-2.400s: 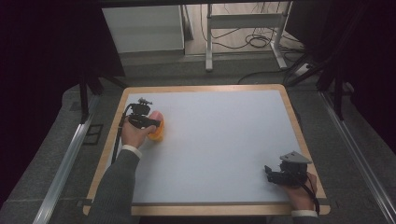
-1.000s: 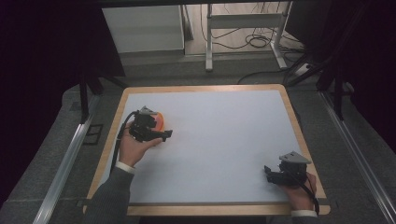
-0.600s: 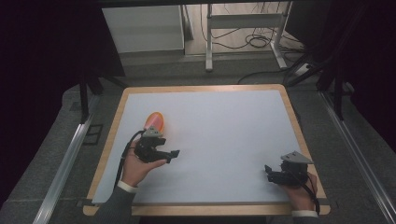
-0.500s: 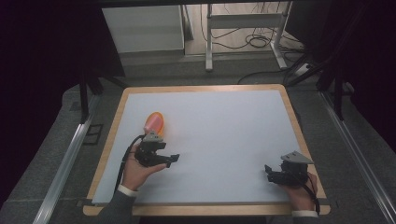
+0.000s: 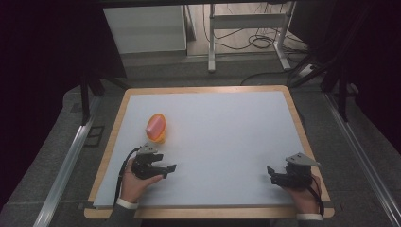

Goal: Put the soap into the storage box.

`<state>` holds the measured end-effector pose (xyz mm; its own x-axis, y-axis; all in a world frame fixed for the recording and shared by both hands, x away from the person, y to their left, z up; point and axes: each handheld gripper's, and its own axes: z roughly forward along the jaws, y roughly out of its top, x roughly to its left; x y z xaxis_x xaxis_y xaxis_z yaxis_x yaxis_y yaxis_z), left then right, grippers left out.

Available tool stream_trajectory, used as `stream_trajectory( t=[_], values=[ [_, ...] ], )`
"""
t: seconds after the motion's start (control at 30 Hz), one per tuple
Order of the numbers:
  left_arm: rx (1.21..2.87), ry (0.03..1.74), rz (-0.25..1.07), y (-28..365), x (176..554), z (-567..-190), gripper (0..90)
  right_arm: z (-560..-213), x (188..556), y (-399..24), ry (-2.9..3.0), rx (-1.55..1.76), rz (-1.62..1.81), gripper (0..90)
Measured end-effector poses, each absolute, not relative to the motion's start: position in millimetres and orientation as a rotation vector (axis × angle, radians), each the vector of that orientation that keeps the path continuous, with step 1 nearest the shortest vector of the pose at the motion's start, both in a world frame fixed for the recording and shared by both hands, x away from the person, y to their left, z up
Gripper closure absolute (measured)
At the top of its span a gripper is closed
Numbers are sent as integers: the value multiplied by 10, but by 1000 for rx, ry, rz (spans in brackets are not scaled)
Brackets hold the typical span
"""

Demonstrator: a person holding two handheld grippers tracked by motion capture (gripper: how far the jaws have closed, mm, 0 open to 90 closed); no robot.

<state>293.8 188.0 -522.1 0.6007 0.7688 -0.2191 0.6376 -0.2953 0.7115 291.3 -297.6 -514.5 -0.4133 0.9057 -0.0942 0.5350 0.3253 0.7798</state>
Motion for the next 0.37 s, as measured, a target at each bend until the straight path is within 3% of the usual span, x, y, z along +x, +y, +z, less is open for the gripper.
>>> stream_trajectory(
  t=[0.37],
  values=[
    [2003, 1116, 212, 1916, 2891, -5212, 250, -5123, 2915, -2958, 2072, 1243, 937, 82]
  ],
)
